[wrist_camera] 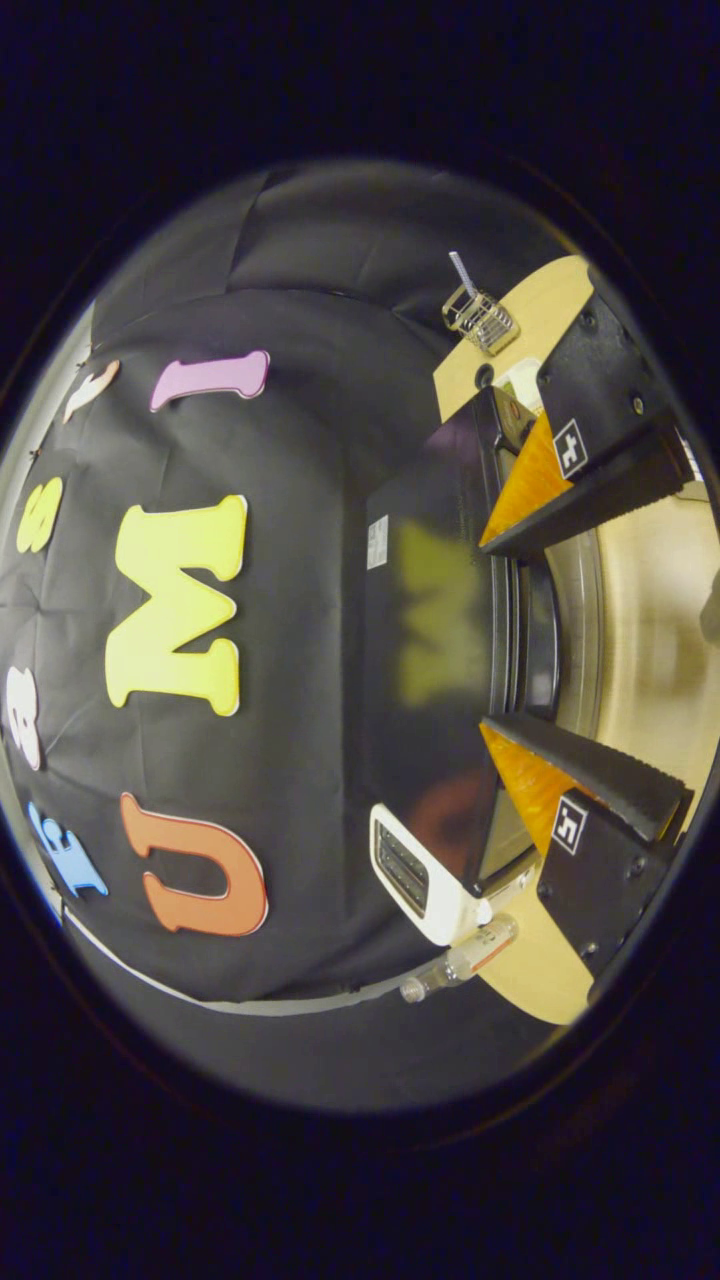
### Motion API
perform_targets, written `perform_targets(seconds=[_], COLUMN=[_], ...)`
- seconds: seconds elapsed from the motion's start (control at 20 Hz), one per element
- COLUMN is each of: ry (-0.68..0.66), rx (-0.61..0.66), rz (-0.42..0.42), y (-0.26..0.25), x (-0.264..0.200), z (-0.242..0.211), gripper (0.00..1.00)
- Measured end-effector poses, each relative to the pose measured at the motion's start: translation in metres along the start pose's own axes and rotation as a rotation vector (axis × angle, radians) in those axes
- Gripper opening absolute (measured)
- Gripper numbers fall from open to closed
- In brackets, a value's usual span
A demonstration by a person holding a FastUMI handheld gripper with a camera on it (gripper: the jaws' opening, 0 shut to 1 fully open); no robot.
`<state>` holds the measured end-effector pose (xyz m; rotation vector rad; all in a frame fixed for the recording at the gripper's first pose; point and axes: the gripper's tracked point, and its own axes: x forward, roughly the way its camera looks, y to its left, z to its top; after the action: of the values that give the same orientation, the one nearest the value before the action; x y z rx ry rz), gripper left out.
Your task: Open the toaster oven, put the food inside, and close the toaster oven door.
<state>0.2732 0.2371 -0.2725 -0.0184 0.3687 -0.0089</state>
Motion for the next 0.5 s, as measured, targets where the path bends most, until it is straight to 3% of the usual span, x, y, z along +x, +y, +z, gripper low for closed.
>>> perform_targets(seconds=[0.5], ry=[0.086], rx=[0.019], rz=[-0.003], y=[-0.001], x=[-0.052], z=[-0.041], gripper=[1.00])
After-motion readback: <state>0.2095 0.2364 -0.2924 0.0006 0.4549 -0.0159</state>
